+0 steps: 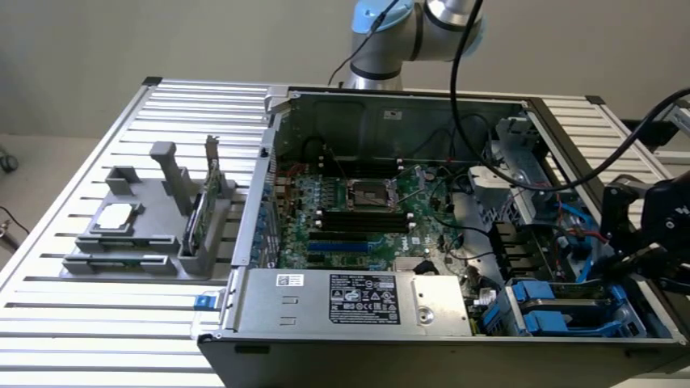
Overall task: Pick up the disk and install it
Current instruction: 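Insert the first disk wire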
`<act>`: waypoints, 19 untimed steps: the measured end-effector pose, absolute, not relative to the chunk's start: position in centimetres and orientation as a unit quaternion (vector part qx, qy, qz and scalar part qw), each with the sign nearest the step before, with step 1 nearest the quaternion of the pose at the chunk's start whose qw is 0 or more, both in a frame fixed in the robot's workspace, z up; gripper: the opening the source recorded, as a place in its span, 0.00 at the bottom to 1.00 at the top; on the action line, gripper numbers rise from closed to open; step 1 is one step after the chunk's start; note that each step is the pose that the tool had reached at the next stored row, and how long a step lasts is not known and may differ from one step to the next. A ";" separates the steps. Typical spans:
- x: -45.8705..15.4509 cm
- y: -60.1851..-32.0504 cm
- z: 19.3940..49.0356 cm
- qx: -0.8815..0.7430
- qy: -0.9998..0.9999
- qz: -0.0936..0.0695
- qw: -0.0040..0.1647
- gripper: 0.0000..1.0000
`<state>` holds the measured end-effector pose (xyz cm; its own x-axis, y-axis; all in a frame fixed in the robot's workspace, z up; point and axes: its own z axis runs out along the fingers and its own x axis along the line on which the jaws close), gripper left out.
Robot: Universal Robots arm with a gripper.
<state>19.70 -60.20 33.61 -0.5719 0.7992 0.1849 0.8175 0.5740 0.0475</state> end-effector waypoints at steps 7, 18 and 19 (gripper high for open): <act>19.4 -60.1 33.7 -0.465 -0.880 -0.065 0.076 0.16; 19.1 -60.1 34.0 -0.488 -0.866 -0.075 0.079 0.16; 19.1 -60.1 34.0 -0.489 -0.866 -0.075 0.080 0.16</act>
<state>19.07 -60.14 33.98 -0.5099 0.8339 0.2112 0.8578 0.5113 0.0522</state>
